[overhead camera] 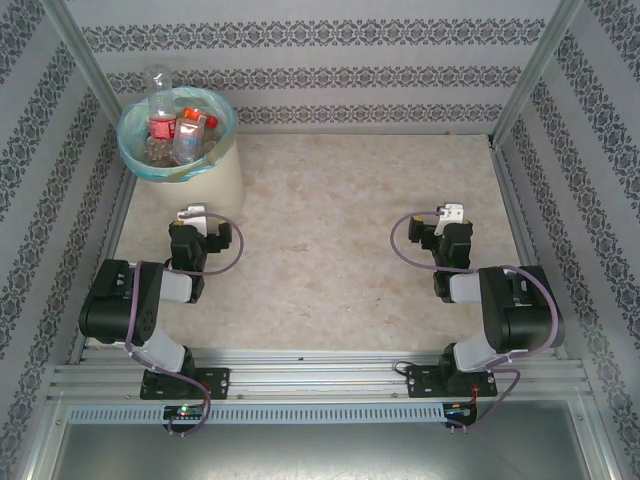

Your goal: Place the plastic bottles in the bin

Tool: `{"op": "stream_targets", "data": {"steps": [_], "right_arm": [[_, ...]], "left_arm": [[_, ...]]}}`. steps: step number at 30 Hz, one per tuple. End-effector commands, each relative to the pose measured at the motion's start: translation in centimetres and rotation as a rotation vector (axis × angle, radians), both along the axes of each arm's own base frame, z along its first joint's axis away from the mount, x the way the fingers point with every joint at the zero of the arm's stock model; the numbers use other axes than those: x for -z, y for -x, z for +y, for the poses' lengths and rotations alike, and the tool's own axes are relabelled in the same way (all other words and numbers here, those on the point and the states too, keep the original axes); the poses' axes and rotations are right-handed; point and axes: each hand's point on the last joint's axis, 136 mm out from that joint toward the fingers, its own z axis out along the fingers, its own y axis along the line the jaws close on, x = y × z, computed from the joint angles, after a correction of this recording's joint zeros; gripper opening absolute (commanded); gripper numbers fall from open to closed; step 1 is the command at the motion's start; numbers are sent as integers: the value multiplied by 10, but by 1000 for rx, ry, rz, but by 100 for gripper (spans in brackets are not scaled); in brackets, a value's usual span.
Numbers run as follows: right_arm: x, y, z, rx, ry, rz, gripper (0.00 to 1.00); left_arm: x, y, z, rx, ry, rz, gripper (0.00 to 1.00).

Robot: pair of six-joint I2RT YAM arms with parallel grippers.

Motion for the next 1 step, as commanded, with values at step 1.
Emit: {"op": "stream_targets", "data": {"steps": [1], "right_arm": [[-13, -7, 5, -19, 6, -45, 98]], "left_arm": [[-3, 2, 10, -49, -6, -13, 100]]}}
